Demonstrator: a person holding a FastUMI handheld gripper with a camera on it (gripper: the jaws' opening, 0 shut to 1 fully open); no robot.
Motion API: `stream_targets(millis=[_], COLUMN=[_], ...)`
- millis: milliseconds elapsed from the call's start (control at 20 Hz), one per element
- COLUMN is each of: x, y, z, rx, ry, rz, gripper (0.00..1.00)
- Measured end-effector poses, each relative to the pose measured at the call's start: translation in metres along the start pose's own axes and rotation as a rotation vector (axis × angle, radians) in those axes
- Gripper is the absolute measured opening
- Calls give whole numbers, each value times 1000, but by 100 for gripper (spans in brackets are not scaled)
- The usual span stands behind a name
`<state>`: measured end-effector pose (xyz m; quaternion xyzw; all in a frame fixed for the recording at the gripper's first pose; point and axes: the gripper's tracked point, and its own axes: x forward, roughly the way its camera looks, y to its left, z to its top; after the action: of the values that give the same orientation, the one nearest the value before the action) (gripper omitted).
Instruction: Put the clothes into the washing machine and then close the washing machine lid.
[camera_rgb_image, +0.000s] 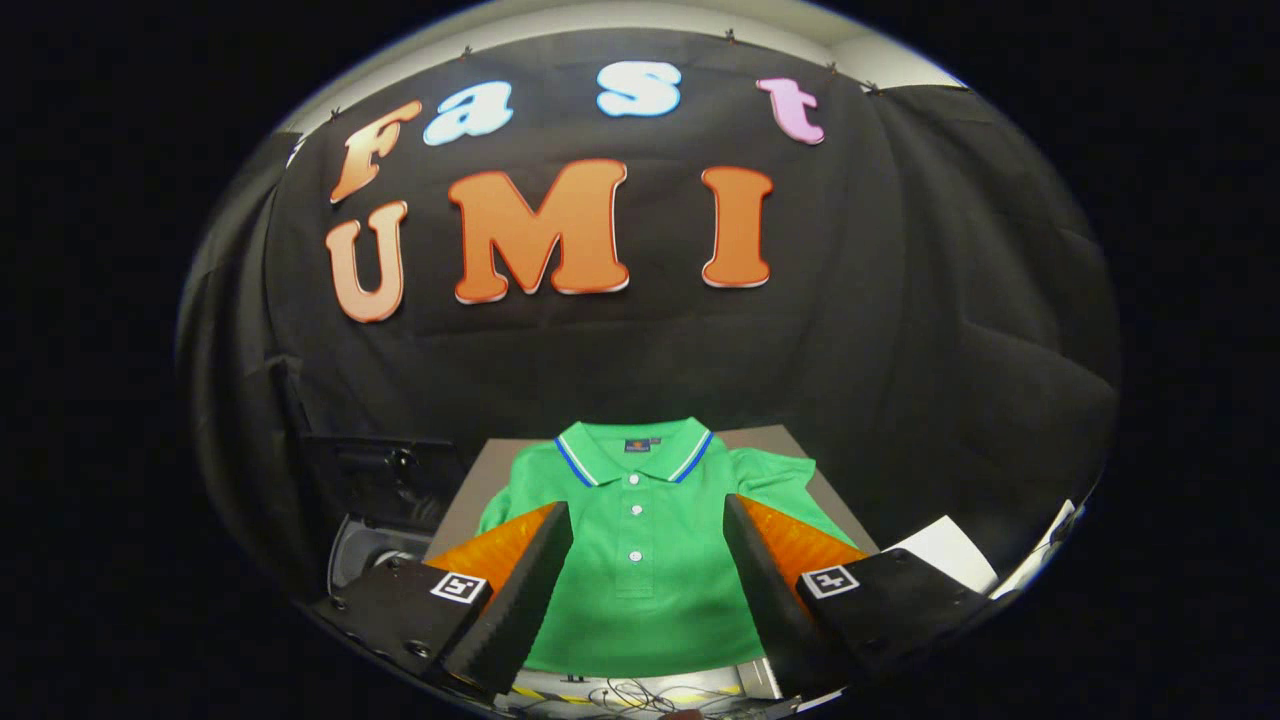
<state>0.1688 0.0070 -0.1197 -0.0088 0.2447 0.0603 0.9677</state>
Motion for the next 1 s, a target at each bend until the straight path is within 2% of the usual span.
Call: stream_targets(millis=[250, 600, 650, 700, 800, 1000], x=[51, 86, 85, 90, 86, 86], y=[1, 3, 7, 6, 5, 3], z=[-20, -50, -53, -50, -53, -56], rx=[-19, -65, -48, -28, 5, -11], ry=[190, 377, 386, 368, 366, 368], rz=[-4, -11, 20, 9, 38, 55], gripper=[99, 99, 98, 98, 98, 97])
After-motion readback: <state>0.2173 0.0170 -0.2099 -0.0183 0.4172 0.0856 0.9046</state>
